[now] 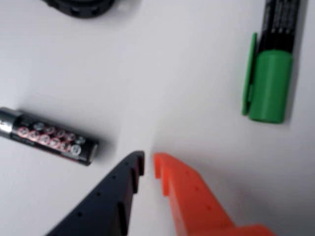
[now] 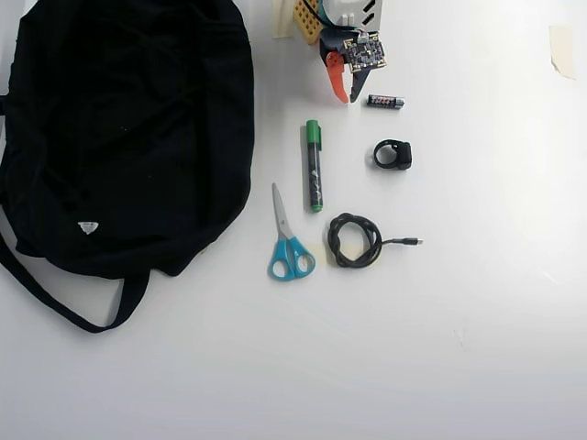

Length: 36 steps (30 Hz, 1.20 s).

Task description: Put the green marker into the black bag

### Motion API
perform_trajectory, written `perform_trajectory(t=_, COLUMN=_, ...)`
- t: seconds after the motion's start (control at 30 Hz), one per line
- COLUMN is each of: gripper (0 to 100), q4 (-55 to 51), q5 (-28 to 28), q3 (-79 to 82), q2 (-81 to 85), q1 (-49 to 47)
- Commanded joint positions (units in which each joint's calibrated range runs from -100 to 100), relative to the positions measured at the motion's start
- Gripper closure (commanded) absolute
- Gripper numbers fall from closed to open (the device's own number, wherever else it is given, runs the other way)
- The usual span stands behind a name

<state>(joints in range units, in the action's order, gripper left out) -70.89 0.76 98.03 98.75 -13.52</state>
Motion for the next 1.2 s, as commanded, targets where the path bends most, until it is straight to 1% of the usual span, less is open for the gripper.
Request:
perform_trajectory(t=0.0, gripper=98, q4=-1.81, q5=0.19, q3=1.25, q2=0.91, q1=-0.24)
perform_trajectory(t=0.47, gripper=98, q4=-1.72, q5=-0.29, q3=1.25, q2=0.91, q1=-0.24)
perform_trajectory(t=0.53, gripper=98, q4=0.00, q5=-0.34, q3=1.25, q2=0.91, q1=-0.24)
perform_trajectory(t=0.7, gripper=98, q4=9.30, q5=-0.39, q3=-0.82, q2=0.50, q1=-0.54)
perform_trajectory(t=0.8, gripper=98, q4=17.57, q5=-0.39, q3=-4.32, q2=-2.32, q1=-0.32)
perform_trajectory(t=1.17, gripper=98, q4=50.73, q5=-0.39, q3=-18.79, q2=-27.88, q1=-0.17)
